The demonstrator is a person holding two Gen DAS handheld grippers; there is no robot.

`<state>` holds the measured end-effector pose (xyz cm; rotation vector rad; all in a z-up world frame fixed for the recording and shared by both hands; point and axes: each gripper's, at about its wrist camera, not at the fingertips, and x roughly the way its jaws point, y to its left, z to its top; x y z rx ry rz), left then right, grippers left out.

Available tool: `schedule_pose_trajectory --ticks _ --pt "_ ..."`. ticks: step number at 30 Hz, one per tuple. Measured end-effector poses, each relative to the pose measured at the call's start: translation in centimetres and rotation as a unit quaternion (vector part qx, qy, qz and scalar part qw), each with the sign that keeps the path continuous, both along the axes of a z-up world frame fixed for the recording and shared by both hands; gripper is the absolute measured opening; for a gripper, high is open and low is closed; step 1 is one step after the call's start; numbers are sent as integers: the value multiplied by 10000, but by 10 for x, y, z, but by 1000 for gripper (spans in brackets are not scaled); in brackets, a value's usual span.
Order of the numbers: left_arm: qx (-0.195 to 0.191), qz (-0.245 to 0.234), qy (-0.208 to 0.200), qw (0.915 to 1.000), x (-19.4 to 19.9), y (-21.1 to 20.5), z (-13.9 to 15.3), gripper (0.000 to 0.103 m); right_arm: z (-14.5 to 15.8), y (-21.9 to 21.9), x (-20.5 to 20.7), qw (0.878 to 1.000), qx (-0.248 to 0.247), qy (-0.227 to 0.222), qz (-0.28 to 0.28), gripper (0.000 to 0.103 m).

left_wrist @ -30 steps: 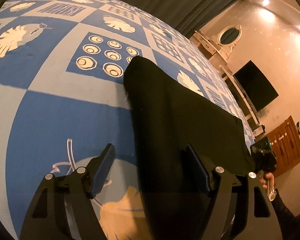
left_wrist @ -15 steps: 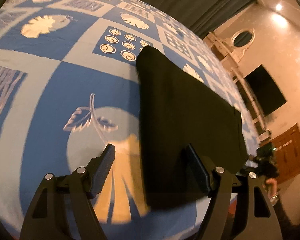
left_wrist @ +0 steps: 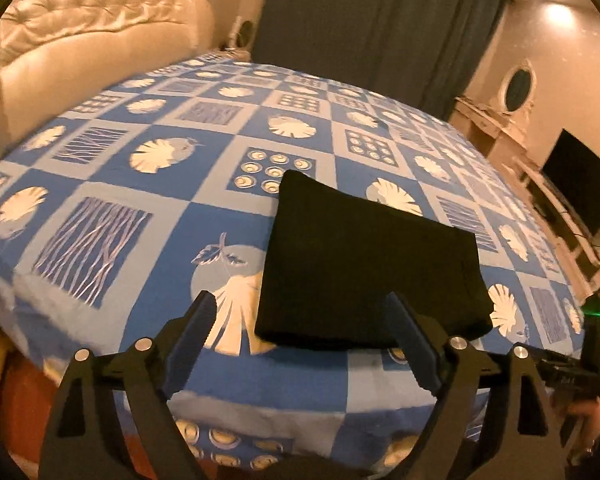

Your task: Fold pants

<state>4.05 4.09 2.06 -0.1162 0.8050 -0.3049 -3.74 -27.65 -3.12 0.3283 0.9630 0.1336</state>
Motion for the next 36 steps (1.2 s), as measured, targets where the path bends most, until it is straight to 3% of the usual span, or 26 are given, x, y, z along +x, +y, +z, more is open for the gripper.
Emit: schedule_pose_trajectory --ticks 5,11,14,18,23,30,36 --pt "796 251 -68 9965 -33 -14 -5 86 17 26 -15 9985 -416 -349 67 90" --pt "1069 -81 37 9942 -44 -29 -13 86 16 34 -18 9977 -553 -389 66 91" --pt "1279 -180 -119 9915 -46 -35 -12 86 11 32 -19 9983 -494 -314 19 91" --pt "1283 11 -328 9912 -48 -31 -6 86 8 30 -18 9987 -432 -265 -23 91" --pt "1139 165 -221 9931 -44 -25 -6 86 5 29 -17 9987 -454 -226 6 91" --pt "1285 161 -295 9911 -47 -31 -6 86 0 29 -17 9987 -471 -165 62 91" --pt "1666 80 -531 9846 -55 -44 -4 86 2 29 -18 9985 -504 -214 34 91"
